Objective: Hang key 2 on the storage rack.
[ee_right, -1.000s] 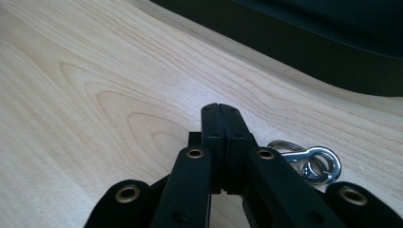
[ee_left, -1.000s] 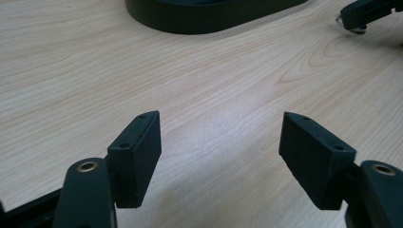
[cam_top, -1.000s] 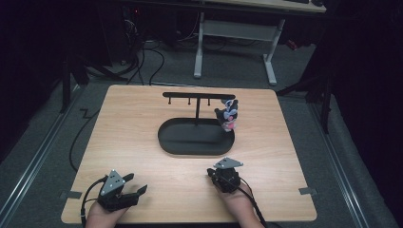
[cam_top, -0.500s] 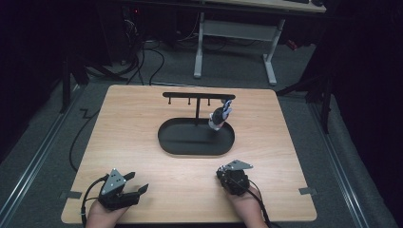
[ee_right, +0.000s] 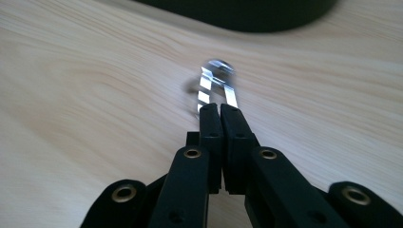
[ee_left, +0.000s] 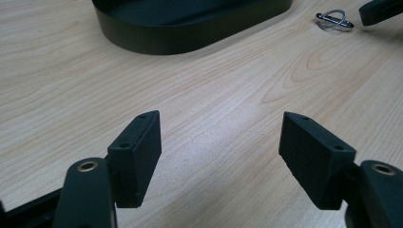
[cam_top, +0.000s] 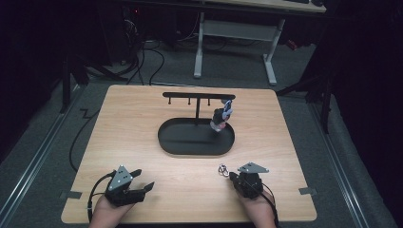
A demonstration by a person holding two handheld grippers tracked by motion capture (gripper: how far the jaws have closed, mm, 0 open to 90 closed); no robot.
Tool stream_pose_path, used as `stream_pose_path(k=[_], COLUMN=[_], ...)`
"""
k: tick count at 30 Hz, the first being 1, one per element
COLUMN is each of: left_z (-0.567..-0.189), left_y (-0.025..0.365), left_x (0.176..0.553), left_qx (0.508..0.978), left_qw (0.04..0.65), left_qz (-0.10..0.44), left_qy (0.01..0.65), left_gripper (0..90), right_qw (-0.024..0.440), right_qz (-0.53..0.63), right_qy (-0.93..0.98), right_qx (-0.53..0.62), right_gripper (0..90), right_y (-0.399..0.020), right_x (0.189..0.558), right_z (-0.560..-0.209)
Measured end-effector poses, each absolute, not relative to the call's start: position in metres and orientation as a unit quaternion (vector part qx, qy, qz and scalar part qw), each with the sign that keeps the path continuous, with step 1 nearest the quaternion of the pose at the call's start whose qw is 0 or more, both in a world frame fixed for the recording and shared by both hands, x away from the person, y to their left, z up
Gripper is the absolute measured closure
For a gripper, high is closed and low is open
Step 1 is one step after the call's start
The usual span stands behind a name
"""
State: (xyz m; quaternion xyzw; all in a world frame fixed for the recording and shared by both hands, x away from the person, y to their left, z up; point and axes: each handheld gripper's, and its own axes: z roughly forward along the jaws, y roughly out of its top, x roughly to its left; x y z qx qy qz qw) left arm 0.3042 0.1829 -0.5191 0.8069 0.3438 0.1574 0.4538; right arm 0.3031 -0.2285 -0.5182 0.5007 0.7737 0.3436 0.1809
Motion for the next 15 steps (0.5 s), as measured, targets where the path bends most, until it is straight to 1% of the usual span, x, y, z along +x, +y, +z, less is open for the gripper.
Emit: stream_pose_path(k=[1,7,11,15], left_z=[-0.519,-0.52,-0.52,-0.519], left_y=[0.183,0.186,0.196,0.203], left_x=[0.304,0.3,0.292,0.29], left_qx=[0.807,0.807,0.801,0.793], left_qw=[0.453,0.448,0.446,0.45], left_qz=[0.158,0.163,0.169,0.173], left_qy=[0.344,0.348,0.361,0.371], left_gripper=[31.3,31.3,31.5,31.7], right_qw=[0.171,0.18,0.185,0.18], right_qz=[0.359,0.341,0.33,0.328], right_qy=[0.774,0.804,0.808,0.801], right_qx=[0.493,0.453,0.452,0.468], right_gripper=[88.7,88.6,88.6,88.7], right_y=[-0.225,-0.186,-0.187,-0.202], right_x=[0.303,0.313,0.318,0.321], right_z=[-0.517,-0.519,-0.522,-0.523])
